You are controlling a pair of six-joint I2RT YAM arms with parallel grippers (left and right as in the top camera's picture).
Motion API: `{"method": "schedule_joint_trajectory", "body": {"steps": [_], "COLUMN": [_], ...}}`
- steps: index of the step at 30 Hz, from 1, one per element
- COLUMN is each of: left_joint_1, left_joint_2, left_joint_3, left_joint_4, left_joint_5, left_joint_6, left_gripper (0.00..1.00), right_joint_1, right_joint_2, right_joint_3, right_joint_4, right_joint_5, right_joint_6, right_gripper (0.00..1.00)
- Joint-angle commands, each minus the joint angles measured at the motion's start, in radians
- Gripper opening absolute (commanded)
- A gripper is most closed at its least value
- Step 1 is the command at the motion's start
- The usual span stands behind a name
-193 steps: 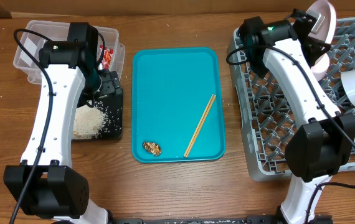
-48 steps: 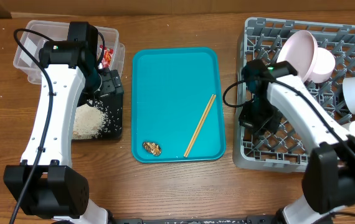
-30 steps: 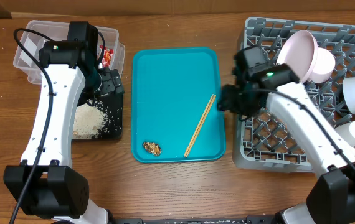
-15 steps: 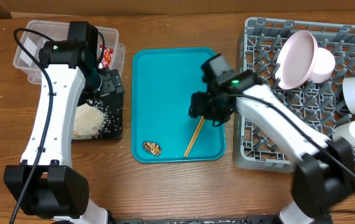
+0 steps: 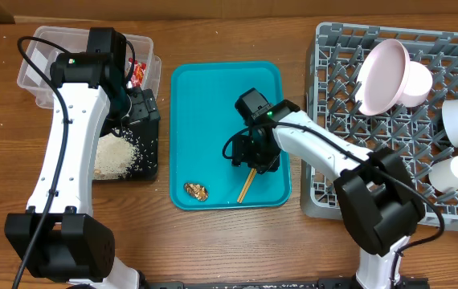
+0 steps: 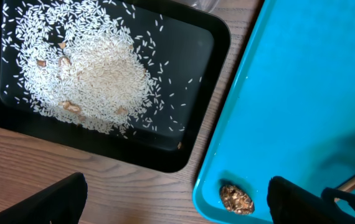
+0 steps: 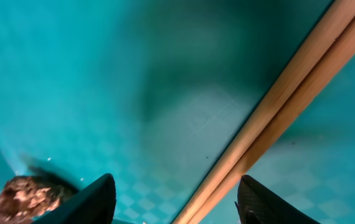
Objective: Sort waste into correct bins and load items into the dishwasher
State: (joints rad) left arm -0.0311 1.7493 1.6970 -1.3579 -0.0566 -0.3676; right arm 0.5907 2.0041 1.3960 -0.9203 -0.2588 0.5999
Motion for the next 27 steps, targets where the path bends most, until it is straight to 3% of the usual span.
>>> {"method": "schedule_joint_trajectory", "body": {"steps": [1,15,23,27], "left_joint_1": [-0.002,-0.002,-0.002,-0.002], "left_joint_2": [-0.016,-0.016,-0.016,-0.016], "left_joint_3": [0.019,0.019,0.019,0.019], "left_joint_4": [0.002,0.002,0.001,0.001], "left_joint_5": [0.005,0.005,0.005,0.005], "left_joint_6": [-0.014,-0.014,-0.014,-0.014], "left_gripper": [0.94,0.94,0.94,0.94], "right_joint_1": [0.003,-0.003,-0.003,-0.004], "right_joint_2": [0.037,0.075,0.075,0.075], "right_joint_3": [0.018,0.017,0.017,0.017], "right_joint_4": [0.004,-0.092,-0.127,-0.127], "right_joint_5": [-0.003,0.101,0.151,0.159], "right_joint_6": [0.031,0.164,0.242,0.242], "right_gripper": [0.64,0.56,0.25,0.23]}}
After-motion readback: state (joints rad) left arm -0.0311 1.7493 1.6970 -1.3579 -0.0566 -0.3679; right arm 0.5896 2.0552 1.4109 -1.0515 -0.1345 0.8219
